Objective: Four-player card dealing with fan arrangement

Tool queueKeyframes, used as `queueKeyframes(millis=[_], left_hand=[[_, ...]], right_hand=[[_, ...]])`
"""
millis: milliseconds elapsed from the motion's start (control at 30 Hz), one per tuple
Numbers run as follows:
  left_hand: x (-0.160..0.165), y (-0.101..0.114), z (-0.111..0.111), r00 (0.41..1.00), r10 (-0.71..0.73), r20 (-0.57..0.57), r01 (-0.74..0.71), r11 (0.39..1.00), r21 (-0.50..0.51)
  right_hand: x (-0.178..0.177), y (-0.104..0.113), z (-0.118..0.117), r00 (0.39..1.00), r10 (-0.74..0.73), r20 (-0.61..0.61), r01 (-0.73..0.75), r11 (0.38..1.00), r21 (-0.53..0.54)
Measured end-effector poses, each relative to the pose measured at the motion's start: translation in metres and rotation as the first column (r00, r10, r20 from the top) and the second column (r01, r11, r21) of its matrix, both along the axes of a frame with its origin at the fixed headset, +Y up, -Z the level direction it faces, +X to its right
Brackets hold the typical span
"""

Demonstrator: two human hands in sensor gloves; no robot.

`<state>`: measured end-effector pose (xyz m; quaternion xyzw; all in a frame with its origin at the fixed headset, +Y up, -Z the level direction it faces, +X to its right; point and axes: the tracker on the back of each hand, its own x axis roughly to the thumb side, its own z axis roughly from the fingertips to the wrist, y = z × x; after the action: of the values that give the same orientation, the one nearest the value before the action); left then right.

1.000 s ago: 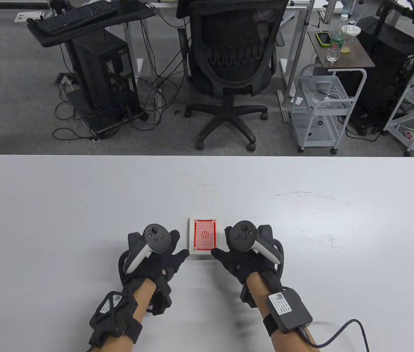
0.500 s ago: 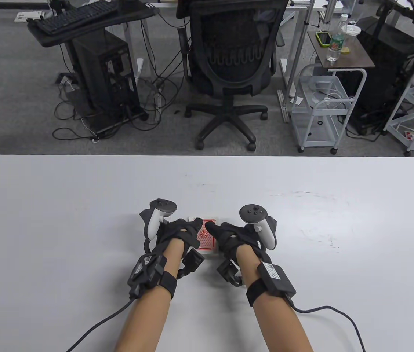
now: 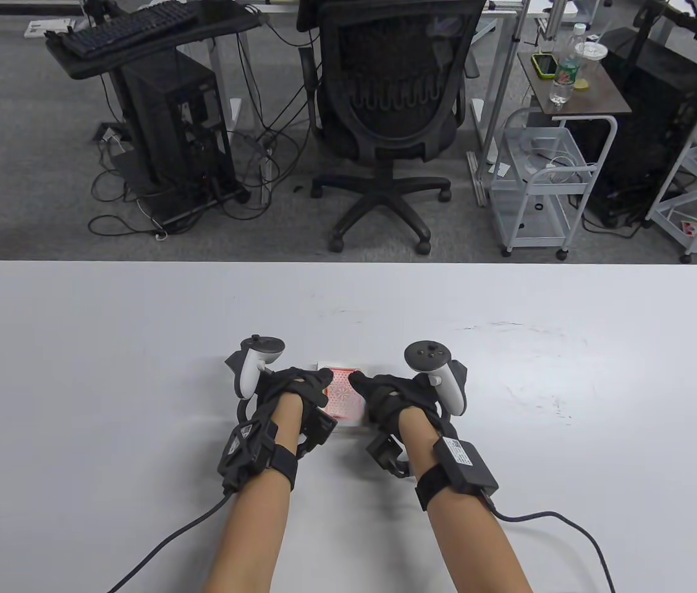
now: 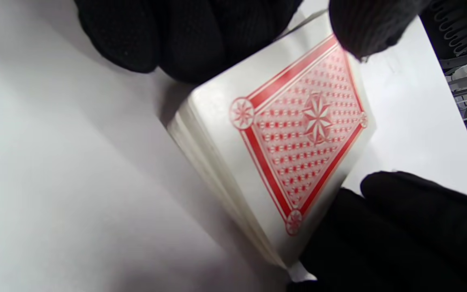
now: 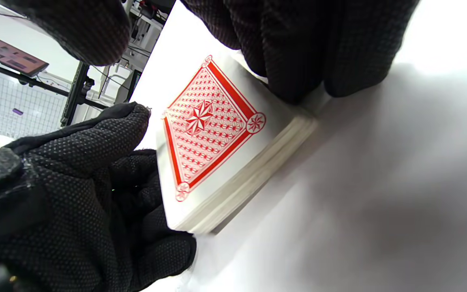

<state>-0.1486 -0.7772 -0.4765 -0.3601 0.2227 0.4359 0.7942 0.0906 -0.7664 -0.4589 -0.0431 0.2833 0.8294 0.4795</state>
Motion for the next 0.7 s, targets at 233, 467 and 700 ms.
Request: queueKeyframes(millis=[233,467,700], left_hand=[[0.013,-0.012,0.006,0.992,0.123,0.006,-0.123,0.992,-0.04],[0.024,-0.025,0.019,0.947,0.319,0.017,-0.32,0.944,0.085],[0.022,-0.001,0.04,0.89,0.452,0.06,-0.45,0.85,0.274]], right_hand=[[0.0,0.002,0.0,1.0,-0.005,-0.01,0.005,1.0,-0.009],[0.004,0.002,0.004,0.998,-0.052,0.041,0.051,0.998,0.022],[0.011,0.015,0.02,0.987,-0.104,0.119,0.104,0.995,0.003]])
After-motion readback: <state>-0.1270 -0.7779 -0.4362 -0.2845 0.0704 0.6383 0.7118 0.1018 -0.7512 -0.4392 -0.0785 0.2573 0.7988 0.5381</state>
